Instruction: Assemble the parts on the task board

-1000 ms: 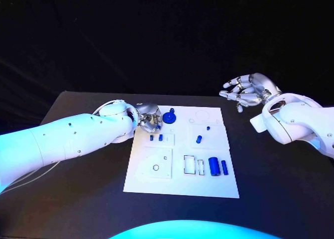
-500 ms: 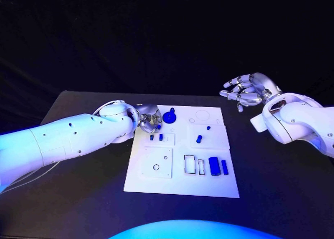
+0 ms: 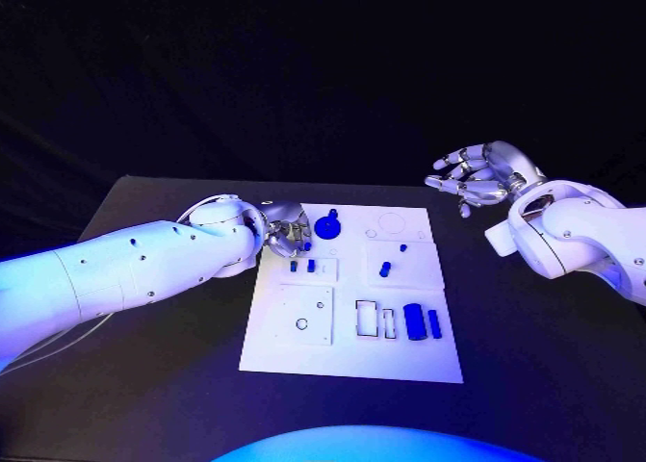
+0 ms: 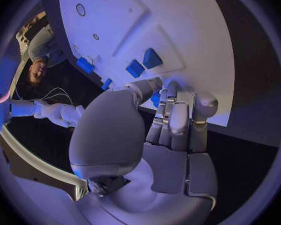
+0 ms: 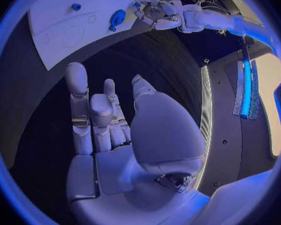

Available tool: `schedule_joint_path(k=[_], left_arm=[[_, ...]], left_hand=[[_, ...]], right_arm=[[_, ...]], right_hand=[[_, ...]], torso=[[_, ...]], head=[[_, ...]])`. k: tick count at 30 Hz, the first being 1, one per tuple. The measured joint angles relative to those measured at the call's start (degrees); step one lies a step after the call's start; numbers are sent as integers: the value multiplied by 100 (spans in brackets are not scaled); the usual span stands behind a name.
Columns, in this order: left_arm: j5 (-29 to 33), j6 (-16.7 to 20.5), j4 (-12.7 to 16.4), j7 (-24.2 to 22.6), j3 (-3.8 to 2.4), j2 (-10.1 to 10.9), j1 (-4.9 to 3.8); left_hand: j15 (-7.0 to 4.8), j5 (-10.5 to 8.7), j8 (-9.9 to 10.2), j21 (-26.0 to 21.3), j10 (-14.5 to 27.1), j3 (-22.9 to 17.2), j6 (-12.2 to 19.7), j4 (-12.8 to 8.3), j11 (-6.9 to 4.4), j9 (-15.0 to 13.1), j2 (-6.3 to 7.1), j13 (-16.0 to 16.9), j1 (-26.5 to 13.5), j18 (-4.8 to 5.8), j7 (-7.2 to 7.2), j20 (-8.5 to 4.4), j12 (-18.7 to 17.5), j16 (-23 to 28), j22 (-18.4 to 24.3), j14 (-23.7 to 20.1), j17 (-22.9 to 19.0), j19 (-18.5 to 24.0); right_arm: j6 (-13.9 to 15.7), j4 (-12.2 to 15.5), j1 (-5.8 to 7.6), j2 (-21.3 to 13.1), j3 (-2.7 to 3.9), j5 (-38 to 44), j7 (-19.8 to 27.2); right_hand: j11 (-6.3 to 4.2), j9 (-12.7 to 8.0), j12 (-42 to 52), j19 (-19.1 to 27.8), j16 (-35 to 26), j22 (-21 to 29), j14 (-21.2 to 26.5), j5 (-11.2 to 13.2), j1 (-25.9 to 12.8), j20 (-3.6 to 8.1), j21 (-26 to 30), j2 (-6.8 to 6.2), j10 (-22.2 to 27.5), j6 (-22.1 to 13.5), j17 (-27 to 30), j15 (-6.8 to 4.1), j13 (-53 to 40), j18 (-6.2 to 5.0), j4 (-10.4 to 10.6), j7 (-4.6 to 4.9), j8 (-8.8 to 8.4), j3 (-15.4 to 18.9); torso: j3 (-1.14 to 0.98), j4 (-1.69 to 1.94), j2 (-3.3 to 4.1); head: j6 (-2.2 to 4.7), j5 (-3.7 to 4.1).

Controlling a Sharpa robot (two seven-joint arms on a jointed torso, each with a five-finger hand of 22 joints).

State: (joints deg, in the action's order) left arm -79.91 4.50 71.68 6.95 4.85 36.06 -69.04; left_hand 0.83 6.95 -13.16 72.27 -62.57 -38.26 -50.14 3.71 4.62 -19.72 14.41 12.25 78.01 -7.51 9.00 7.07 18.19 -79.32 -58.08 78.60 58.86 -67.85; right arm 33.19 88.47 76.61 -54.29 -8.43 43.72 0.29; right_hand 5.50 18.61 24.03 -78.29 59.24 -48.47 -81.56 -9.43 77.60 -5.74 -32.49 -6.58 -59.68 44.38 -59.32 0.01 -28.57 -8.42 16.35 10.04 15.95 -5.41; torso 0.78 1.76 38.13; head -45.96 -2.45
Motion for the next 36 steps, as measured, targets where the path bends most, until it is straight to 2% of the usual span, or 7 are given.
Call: schedule_joint_path(k=[7,11,16,22,25,31,36], left_arm=[[0,11,8,16,-27,78,2],[0,27,19,22,-64,163,4],[48,66,69,22,-166,318,5],[506,147,220,-19,-348,638,-6],[1049,231,369,-113,-411,851,-20],[2723,380,805,-622,-461,1221,-36],[4368,445,1119,-1109,-471,1437,-38]], left_hand=[[0,0,165,-23,0,0,233,0,0,83,0,21,0,0,-19,0,-41,0,13,0,-17,0],[-9,0,186,-45,0,0,264,0,0,96,23,21,24,0,12,-10,-63,8,62,-8,-64,31],[46,0,133,-193,84,-19,140,-18,84,97,36,21,36,0,61,6,-166,149,256,-186,-348,212],[96,0,-14,-305,124,-105,-112,-104,123,71,-51,68,158,0,92,23,-154,263,427,-334,-625,361],[115,0,-115,-667,182,-132,-233,-153,181,62,-98,108,206,-167,134,42,-73,554,990,-714,-1225,845],[143,0,-136,-1270,345,-53,-209,-233,214,90,-155,174,190,-271,175,77,69,1438,1700,-1541,-2547,1453],[154,0,-136,-1354,381,-23,-177,-262,235,117,-169,181,199,-271,206,82,78,1597,1765,-1648,-2686,1494]], right_arm=[[-28,-9,-2,-7,0,39,-6],[-87,-21,-4,-9,0,138,-16],[-261,-45,-11,-11,0,420,-42],[-686,-67,-40,9,-4,1203,-123],[-933,-70,-79,45,-12,1802,-195],[-1299,-82,-186,175,-25,3068,-424],[-1491,-96,-282,274,-34,3846,-633]], right_hand=[[86,-29,-425,-98,64,-111,-43,0,23,-55,-135,-67,211,-25,-164,84,413,0,0,70,57,0],[81,-49,-607,-294,422,-501,-183,0,359,-36,-662,-127,223,82,-491,88,674,0,-174,74,111,-175],[13,-122,-896,-526,1122,-1289,-239,-1,828,36,-1727,-207,-48,347,-1078,48,1074,93,-332,16,111,-763],[-99,-231,-1260,-553,1602,-2108,-238,38,904,63,-2778,-527,-496,728,-1466,-15,1535,271,-318,-110,21,-1661],[-112,-249,-1409,-573,1657,-2290,-237,104,791,83,-2988,-659,-627,842,-1499,-15,1682,271,-354,-153,-23,-1942],[-73,-256,-1608,-573,1688,-2395,-237,220,612,83,-3063,-837,-594,909,-1509,-14,1825,271,-396,-146,-48,-2087],[-41,-262,-1670,-573,1688,-2456,-237,223,567,83,-3154,-883,-525,929,-1503,-14,1877,271,-421,-128,-68,-2113]], torso=[[3,1,0],[4,1,0],[4,1,-4],[2,-2,-9],[-1,-4,-10],[-3,-4,-8],[-3,-5,1]], head=[[3,-1],[4,-2],[17,-3],[66,50],[97,122],[158,240],[197,320]])
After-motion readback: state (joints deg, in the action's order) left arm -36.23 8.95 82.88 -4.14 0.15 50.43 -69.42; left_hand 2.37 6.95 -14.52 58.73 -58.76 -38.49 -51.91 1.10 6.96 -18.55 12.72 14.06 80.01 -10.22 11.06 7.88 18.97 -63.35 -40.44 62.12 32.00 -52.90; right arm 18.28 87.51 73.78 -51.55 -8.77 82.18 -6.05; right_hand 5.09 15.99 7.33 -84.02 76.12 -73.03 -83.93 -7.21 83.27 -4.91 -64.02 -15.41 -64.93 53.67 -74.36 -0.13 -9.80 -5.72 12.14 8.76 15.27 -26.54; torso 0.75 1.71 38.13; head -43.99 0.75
